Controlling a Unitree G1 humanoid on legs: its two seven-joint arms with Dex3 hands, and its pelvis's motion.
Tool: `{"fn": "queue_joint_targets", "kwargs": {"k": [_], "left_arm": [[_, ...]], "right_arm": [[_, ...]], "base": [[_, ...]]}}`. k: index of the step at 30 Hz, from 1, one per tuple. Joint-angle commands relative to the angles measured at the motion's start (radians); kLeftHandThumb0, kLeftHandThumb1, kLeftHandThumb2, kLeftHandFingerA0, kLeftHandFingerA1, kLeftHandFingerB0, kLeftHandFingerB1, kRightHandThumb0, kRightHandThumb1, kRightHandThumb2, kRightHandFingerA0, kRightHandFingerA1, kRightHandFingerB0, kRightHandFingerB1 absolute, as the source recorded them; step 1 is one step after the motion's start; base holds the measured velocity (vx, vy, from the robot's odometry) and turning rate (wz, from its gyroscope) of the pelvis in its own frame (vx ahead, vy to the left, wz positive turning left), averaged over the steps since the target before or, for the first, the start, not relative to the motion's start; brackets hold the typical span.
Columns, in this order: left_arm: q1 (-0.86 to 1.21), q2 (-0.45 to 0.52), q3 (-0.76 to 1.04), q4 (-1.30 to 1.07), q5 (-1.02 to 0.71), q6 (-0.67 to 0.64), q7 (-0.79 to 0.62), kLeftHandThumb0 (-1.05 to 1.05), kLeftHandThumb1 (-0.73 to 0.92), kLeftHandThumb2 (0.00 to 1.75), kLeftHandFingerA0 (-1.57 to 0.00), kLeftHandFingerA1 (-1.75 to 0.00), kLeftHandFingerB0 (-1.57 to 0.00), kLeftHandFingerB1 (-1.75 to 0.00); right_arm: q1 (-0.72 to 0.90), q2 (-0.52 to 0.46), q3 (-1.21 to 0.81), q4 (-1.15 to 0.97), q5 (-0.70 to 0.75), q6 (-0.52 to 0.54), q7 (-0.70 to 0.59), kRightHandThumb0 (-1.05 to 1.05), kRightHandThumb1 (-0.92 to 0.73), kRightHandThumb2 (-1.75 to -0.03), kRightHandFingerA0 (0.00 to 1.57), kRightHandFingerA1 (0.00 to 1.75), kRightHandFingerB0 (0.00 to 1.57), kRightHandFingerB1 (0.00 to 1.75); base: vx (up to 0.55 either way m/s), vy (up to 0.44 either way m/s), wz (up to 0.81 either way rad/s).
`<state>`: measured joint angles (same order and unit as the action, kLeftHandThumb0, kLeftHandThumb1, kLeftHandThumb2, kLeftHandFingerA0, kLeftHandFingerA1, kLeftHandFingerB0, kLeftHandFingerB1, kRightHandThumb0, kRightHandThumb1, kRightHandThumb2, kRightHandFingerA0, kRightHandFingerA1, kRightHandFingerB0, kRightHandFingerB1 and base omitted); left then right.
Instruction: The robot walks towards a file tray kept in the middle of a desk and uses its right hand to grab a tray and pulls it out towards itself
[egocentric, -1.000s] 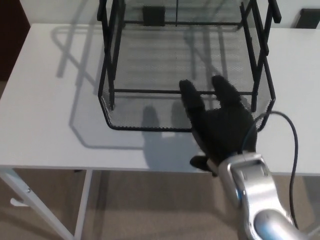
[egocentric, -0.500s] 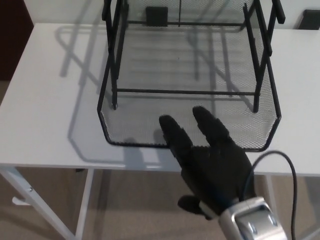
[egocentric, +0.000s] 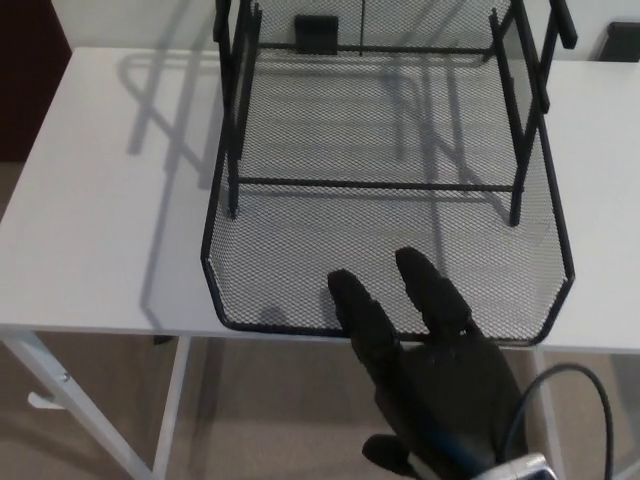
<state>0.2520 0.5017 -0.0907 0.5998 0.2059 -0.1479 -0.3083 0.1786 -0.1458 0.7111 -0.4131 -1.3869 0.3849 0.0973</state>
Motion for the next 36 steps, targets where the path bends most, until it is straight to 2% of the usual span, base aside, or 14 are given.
{"fn": "queue_joint_targets", "kwargs": {"k": [1, 2, 8, 9, 15, 21, 23, 25, 28, 31, 33, 34, 35, 36], "left_arm": [[0.008, 0.017, 0.002, -0.010, 0.005, -0.011, 0.001, -0.52, 0.26, 0.75, -0.74, -0.74, -0.42, -0.67], [0.009, 0.016, 0.003, -0.006, 0.002, -0.015, -0.001, -0.50, 0.37, 0.54, -0.77, -0.68, -0.42, -0.63], [0.023, 0.018, 0.006, -0.035, 0.000, -0.007, -0.004, -0.51, 0.26, 0.75, -0.75, -0.75, -0.39, -0.66], [0.026, 0.017, 0.008, -0.037, -0.004, -0.007, -0.006, -0.49, 0.37, 0.54, -0.76, -0.69, -0.41, -0.64], [0.021, 0.017, -0.001, -0.022, 0.010, -0.011, 0.003, -0.53, 0.26, 0.75, -0.74, -0.74, -0.41, -0.67], [0.017, 0.013, -0.004, 0.013, 0.007, -0.038, 0.005, -0.54, 0.37, 0.54, -0.78, -0.69, -0.41, -0.66], [0.023, 0.013, 0.000, 0.005, -0.001, -0.038, -0.002, -0.54, 0.27, 0.76, -0.75, -0.76, -0.40, -0.67], [0.031, 0.017, 0.000, -0.025, 0.002, -0.024, -0.001, -0.50, 0.37, 0.54, -0.74, -0.69, -0.41, -0.63], [0.019, 0.019, 0.000, -0.005, 0.004, -0.034, 0.001, -0.51, 0.26, 0.75, -0.73, -0.75, -0.41, -0.67], [0.010, 0.023, -0.001, -0.002, 0.006, -0.023, -0.005, -0.52, 0.26, 0.75, -0.73, -0.75, -0.41, -0.67], [0.010, 0.026, 0.000, -0.011, 0.006, -0.014, -0.008, -0.50, 0.27, 0.75, -0.73, -0.74, -0.41, -0.66], [0.009, 0.026, 0.001, -0.005, 0.005, -0.018, -0.008, -0.50, 0.27, 0.74, -0.74, -0.74, -0.41, -0.66], [0.005, 0.026, 0.001, 0.010, 0.005, -0.021, -0.007, -0.50, 0.37, 0.53, -0.76, -0.68, -0.42, -0.63], [0.002, 0.027, 0.000, 0.020, 0.006, -0.020, -0.008, -0.50, 0.37, 0.53, -0.76, -0.68, -0.42, -0.63]], "right_arm": [[0.072, -0.031, 0.013, -0.067, -0.029, -0.046, -0.011, -0.66, -0.42, -0.73, 0.00, 0.05, 0.00, 0.05], [0.086, -0.033, 0.018, -0.095, -0.030, -0.059, -0.025, -0.65, -0.41, -0.73, 0.00, 0.06, 0.00, 0.06], [0.121, -0.041, 0.044, -0.280, -0.053, -0.131, 0.008, -0.70, -0.43, -0.74, 0.00, 0.03, 0.00, 0.00], [0.121, -0.040, 0.050, -0.318, -0.049, -0.149, 0.013, -0.69, -0.42, -0.73, 0.00, 0.03, 0.00, 0.00], [0.087, -0.008, 0.064, -0.491, -0.062, -0.229, 0.055, -0.68, -0.45, -0.74, 0.00, 0.00, 0.00, 0.01], [0.034, 0.032, 0.030, -0.634, -0.025, -0.284, 0.152, -0.66, -0.46, -0.72, 0.00, 0.00, 0.00, 0.00], [0.031, 0.048, -0.020, -0.634, 0.047, -0.335, 0.144, -0.71, -0.44, -0.73, 0.00, 0.00, 0.00, 0.00], [0.071, 0.058, -0.152, -0.634, 0.250, -0.450, 0.128, -0.64, -0.44, -0.71, 0.00, 0.00, 0.00, 0.00], [0.156, -0.024, -0.490, -0.634, 0.783, -0.666, 0.171, -0.69, -0.45, -0.82, 0.00, 0.14, 0.00, 0.12], [0.255, -0.344, -0.825, -0.634, 1.360, -0.766, 0.132, -0.59, -0.54, -0.57, 0.44, 0.41, 0.35, 0.32], [0.346, -0.474, -0.954, -0.634, 1.538, -0.803, 0.119, -0.67, -0.49, -0.84, 0.53, 0.57, 0.41, 0.48], [0.351, -0.498, -0.988, -0.634, 1.578, -0.816, 0.117, -0.58, -0.57, -0.58, 0.73, 0.66, 0.59, 0.39], [0.391, -0.543, -1.070, -0.634, 1.704, -0.868, 0.116, -0.61, -0.59, -0.60, 0.99, 1.36, 0.95, 0.72], [0.442, -0.568, -1.120, -0.634, 1.807, -0.922, 0.112, -0.61, -0.59, -0.60, 0.99, 1.36, 0.95, 0.72]], "base": [[0.00, 0.000, 0.00], [0.00, 0.000, 0.00], [0.00, 0.000, 0.00], [0.00, 0.000, 0.00], [0.00, 0.000, 0.00], [0.00, 0.000, 0.00], [0.00, 0.000, 0.00], [0.00, 0.000, 0.00], [0.00, 0.000, 0.00], [0.00, 0.000, 0.00], [0.00, 0.000, 0.00], [0.00, 0.000, 0.00], [0.00, 0.000, 0.00], [0.00, 0.000, 0.00]]}}
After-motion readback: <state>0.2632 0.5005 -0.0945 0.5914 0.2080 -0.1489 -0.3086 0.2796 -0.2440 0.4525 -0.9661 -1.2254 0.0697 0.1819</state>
